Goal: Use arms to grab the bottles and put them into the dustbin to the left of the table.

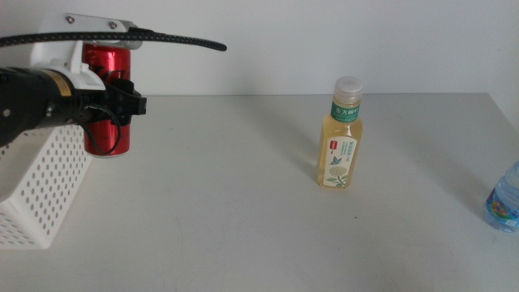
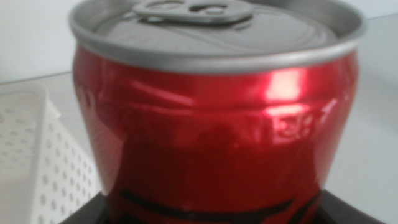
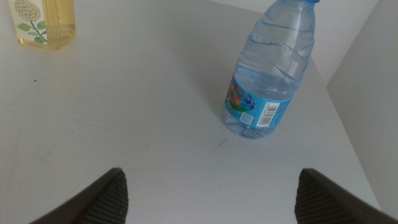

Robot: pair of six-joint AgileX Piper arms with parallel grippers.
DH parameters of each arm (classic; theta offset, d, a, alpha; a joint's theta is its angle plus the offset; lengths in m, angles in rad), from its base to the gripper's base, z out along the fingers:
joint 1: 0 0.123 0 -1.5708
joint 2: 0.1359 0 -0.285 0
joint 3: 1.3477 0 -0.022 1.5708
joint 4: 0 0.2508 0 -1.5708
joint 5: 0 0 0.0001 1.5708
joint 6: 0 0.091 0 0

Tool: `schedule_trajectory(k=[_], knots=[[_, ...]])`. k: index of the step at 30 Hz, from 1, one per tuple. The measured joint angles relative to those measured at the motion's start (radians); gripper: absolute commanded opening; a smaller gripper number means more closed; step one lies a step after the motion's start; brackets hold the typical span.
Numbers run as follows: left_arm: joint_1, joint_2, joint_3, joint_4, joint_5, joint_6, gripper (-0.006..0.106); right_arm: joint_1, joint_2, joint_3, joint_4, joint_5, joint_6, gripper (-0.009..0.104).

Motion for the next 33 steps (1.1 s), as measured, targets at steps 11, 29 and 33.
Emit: schedule_trajectory(k=[11,29,33], knots=[[0.000,-0.038,-0.061,-0.090,0.278,0.016,-0.002,0.000,0.000,0.000,0.000,0.000,0.000,0.085],[0.349,0.187,-0.568,-0.225,0.920,0.347,-0.002,0.000,0.000,0.000,0.000,0.000,0.000,0.085],[0.419,0.264,-0.614,-0.222,0.983,0.360,-0.002,0.000,0.000,0.000,0.000,0.000,0.000,0.085]])
